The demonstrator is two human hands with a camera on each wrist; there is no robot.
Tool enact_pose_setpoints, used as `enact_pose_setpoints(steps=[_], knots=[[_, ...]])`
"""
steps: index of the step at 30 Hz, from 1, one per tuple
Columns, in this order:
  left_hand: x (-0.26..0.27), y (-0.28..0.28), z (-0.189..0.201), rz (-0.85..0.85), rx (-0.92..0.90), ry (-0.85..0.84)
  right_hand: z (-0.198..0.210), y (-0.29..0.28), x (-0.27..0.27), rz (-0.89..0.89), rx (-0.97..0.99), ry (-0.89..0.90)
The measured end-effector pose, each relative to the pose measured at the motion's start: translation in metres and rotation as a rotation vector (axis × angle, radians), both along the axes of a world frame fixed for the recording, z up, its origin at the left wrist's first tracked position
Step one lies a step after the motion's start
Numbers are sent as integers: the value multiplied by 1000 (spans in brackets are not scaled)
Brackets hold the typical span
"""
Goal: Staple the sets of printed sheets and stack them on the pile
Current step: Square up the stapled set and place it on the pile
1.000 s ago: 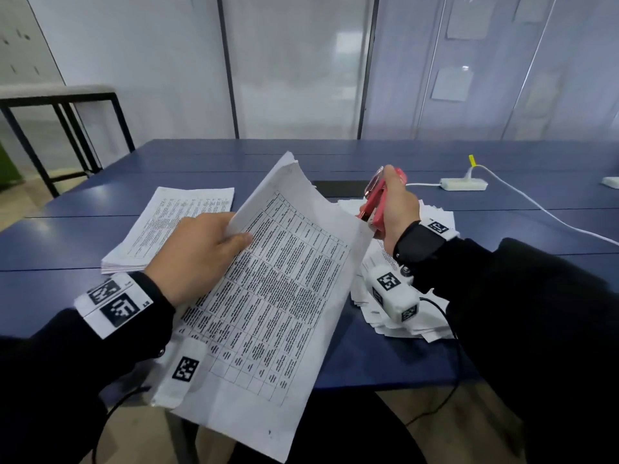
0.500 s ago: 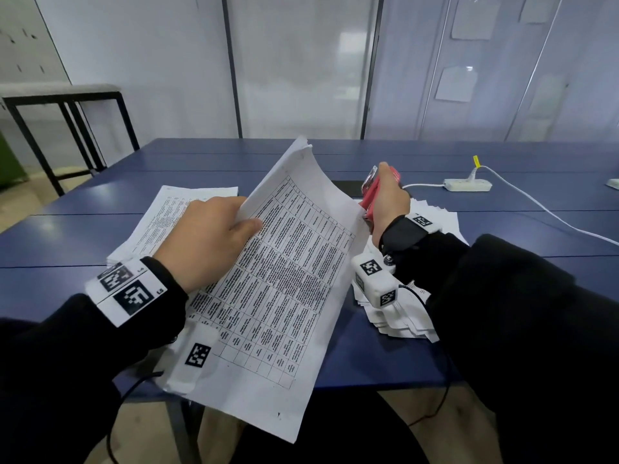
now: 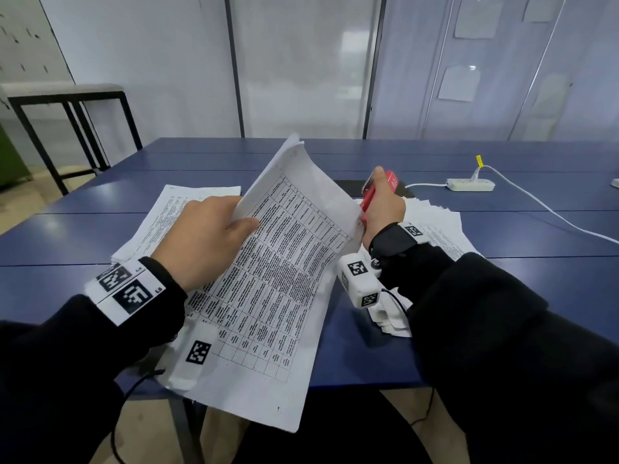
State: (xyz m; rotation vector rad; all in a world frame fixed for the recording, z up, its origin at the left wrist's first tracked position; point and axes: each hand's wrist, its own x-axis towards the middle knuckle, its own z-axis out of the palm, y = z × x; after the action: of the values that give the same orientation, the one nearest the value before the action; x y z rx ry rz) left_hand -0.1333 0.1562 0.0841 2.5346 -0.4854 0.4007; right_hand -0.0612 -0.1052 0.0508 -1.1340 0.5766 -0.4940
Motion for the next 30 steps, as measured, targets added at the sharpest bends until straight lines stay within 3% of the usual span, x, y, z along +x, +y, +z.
enact_pose_setpoints(steps=[6,10,12,15,18,21,23,25,27,29,30], knots=[[5,20,1,41,-12,56,0,-10,-5,319,89,24],[14,49,-7,74,-203,196,-3,-18,-11,470,-17,112],[21,65,-15,71,-391,290,-14,-19,-11,593,-260,203],[27,78,-26,75,-636,367,-31,-13,-11,766,-824,366],[34,85,-39,59,-759,375,-35,0,-14,900,-1268,474],[40,89,-50,51,-822,377,-34,6,-14,968,-1606,521],[41,89,-54,56,-853,376,-33,8,-12,1010,-1689,494],[42,87,-58,56,-881,360,-34,8,-10,1006,-1689,395],[42,84,-59,60,-910,340,-32,14,-13,882,-1508,164],[43,81,-60,77,-940,317,-28,27,-23,826,-986,7],[45,79,-62,89,-958,307,-28,35,-29,873,-658,26]])
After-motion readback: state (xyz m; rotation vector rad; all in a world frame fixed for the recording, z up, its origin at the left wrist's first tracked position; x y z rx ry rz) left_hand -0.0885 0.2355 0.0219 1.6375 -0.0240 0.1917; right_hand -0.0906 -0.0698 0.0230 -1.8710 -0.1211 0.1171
